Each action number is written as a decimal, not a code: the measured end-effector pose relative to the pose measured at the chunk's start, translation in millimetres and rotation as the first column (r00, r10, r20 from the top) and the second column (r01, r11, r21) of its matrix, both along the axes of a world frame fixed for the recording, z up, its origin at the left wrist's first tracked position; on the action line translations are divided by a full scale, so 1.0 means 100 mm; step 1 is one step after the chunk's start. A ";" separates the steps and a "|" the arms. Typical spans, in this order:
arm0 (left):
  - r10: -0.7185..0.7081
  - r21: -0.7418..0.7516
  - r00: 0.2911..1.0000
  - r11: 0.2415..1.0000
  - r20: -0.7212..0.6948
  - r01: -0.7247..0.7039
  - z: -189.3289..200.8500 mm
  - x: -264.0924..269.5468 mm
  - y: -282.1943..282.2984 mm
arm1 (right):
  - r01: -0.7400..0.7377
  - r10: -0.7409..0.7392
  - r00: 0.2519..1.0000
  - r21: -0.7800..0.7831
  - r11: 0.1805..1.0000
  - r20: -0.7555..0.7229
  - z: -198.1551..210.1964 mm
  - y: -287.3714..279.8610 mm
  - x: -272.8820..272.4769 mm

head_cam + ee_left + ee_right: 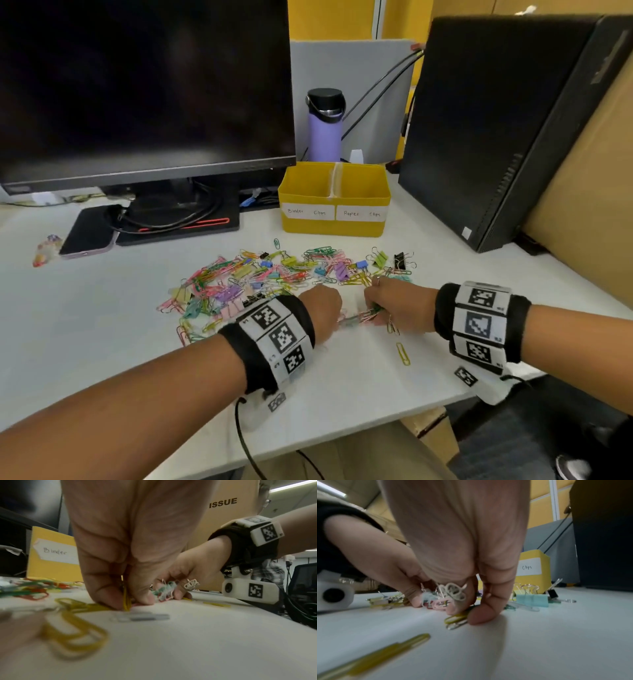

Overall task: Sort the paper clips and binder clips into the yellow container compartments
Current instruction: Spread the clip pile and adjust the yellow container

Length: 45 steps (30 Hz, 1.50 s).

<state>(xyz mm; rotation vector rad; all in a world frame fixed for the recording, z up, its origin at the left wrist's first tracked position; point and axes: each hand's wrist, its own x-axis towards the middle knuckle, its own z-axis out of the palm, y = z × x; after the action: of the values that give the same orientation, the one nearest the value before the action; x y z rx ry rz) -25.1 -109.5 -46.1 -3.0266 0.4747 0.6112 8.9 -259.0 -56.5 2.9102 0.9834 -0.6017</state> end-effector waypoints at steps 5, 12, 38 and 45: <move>0.028 -0.010 0.999 1.000 -0.017 -0.028 0.13 0.08 0.25 | 0.025 -0.025 0.999 -0.002 1.000 -0.048 0.08 -0.01 0.06; 0.143 -0.223 0.989 0.964 -0.026 -0.145 0.59 0.42 0.48 | 0.184 -0.140 0.970 0.220 0.958 -0.199 0.23 -0.14 0.22; 0.325 -0.536 0.933 0.821 0.154 -0.198 0.83 2.03 0.13 | 0.466 -0.499 0.865 0.296 0.834 0.044 0.84 0.24 1.78; 0.187 -0.590 0.964 0.806 0.191 -0.040 0.81 1.67 0.21 | 0.250 -0.437 0.867 0.548 0.798 0.241 0.74 0.15 1.46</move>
<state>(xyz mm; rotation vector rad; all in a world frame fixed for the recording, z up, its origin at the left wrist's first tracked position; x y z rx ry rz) 142.0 -88.0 34.8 -3.6682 0.5550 0.0830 154.4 -243.9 17.5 3.5090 0.6198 0.2529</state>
